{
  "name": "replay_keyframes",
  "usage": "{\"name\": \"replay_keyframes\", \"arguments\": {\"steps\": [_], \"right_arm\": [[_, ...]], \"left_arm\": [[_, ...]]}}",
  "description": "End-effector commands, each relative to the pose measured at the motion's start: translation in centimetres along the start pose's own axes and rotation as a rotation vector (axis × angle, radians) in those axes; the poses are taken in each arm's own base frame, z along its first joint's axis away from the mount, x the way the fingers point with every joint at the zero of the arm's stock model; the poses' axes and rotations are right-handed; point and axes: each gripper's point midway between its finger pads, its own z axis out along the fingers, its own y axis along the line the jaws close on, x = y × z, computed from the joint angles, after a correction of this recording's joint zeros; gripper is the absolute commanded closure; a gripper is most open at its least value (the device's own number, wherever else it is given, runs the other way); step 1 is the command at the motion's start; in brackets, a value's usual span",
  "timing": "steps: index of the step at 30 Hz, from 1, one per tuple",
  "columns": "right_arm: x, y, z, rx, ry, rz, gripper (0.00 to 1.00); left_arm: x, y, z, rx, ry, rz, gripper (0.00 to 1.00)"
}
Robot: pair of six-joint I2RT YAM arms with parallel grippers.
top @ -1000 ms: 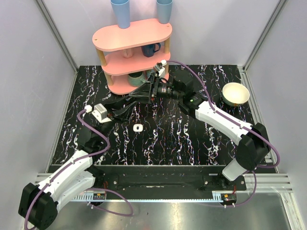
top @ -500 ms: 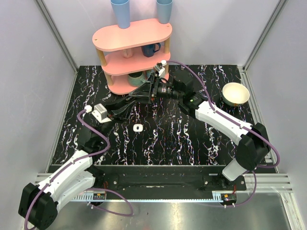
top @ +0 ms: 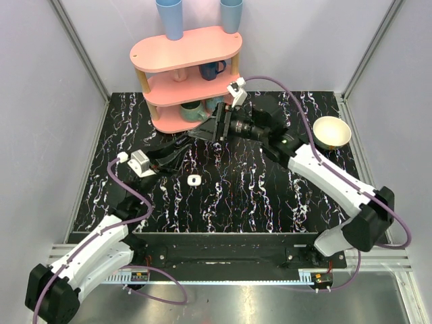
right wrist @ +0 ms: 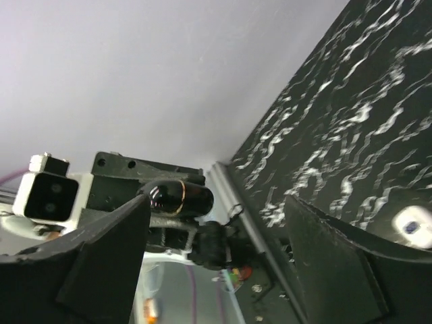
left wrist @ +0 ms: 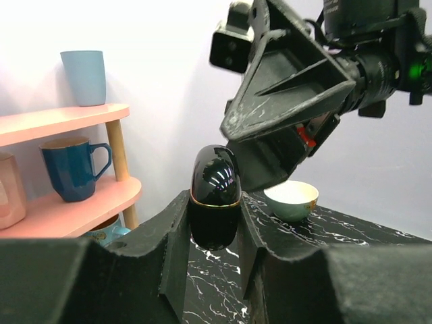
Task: Insert the wireless bluetooth earbuds into the charging case
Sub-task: Pass from the right arm to the left, then open the charging case.
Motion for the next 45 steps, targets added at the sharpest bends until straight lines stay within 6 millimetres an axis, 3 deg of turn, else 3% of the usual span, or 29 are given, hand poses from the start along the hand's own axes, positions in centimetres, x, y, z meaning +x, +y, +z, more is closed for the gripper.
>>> {"name": "replay_keyframes", "arguments": {"steps": [1, 9, 15, 37, 45], "right_arm": [[-2.8, 3.0, -3.1, 0.009, -0.107, -0.343, 0.14], [-1.0, 4.7, -5.0, -0.031, -0.045, -0.634, 0.18], [-0.3, 4.3, -5.0, 0.027, 0.001, -0.708, 0.17], [-1.9, 3.9, -5.2, 0.100, -0.069, -0.707, 0.17], [-2.9, 4.7, -5.2, 0.093, -0.113, -0.700, 0.17]], "left_arm": [[-2.7, -1.5, 0.5, 0.078, -0.041, 0.019, 1.00], [-3.2, -4.1, 1.4, 0.224, 0.019, -0.087, 1.00], [-4.2, -5.5, 1.7, 0.307, 0.000, -0.096, 1.00], [-7.8, -8.8, 0.8, 0.505, -0.092, -0.107, 1.00], [-8.3, -9.8, -0.2, 0.558, -0.107, -0.101, 1.00]]}}
